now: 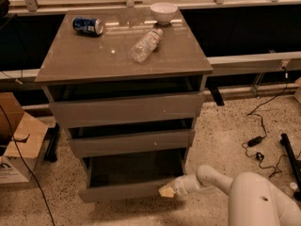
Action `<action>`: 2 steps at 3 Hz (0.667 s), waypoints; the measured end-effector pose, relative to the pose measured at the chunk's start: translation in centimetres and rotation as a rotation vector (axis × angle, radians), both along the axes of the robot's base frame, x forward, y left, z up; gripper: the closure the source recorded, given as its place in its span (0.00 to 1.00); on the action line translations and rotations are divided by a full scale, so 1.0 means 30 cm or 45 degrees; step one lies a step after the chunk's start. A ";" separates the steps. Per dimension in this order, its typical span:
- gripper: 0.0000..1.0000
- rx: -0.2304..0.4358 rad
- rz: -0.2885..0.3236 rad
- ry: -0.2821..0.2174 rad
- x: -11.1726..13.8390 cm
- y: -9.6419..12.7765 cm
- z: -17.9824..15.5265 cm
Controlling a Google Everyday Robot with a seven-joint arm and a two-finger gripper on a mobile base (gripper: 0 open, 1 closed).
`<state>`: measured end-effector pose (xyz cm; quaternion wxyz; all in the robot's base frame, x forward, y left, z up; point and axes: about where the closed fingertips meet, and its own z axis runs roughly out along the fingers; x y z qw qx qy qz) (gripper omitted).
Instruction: Close bottom drawer
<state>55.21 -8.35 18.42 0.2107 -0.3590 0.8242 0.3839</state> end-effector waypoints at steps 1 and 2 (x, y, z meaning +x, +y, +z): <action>1.00 0.000 0.000 -0.001 -0.004 -0.001 0.001; 1.00 0.004 0.028 -0.062 0.075 0.035 0.020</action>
Offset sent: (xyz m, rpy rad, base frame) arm 0.0720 0.0257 0.0200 0.0042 -0.1467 0.0567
